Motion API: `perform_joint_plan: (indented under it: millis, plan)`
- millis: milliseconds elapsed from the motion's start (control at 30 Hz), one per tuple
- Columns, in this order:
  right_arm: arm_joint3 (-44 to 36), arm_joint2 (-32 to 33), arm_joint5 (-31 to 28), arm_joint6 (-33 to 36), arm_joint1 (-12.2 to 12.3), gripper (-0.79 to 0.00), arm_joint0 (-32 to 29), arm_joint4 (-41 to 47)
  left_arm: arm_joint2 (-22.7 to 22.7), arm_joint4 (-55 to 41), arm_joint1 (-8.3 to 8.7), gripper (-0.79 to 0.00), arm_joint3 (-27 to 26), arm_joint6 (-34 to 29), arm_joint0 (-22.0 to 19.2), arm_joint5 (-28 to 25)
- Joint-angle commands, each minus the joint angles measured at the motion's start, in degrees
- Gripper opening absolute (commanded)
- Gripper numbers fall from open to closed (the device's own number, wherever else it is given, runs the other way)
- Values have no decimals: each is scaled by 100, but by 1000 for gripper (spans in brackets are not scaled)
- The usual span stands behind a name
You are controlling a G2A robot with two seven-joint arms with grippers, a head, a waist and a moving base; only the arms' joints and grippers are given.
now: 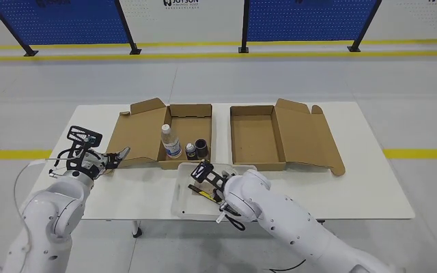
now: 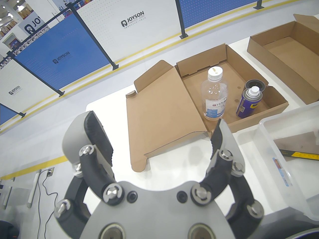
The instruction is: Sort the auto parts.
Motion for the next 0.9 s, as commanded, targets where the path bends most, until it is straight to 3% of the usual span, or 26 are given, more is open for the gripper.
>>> perform_joint_plan:
  millis: [0, 233, 367, 433, 633, 700, 867]
  plan:
    - [56, -27, -27, 73, -22, -206, 3, -3, 0, 0, 0, 0, 0, 0, 0, 0]
    - [140, -33, -38, 260, -58, -228, -88, -95, 0, 0, 0, 0, 0, 0, 0, 0]
    - [94, 41, -16, 341, -53, -274, -173, -141, 0, 0, 0, 0, 0, 0, 0, 0]
    - [68, 76, -14, 395, -48, -342, -212, -186, 0, 0, 0, 0, 0, 0, 0, 0]
    - [-6, 192, -14, 477, -31, -348, -355, -268, 0, 0, 0, 0, 0, 0, 0, 0]
    - [-10, 223, -45, 501, -31, -394, -395, -247, 0, 0, 0, 0, 0, 0, 0, 0]
    - [21, 251, -146, 538, -39, -416, -472, -230, 0, 0, 0, 0, 0, 0, 0, 0]
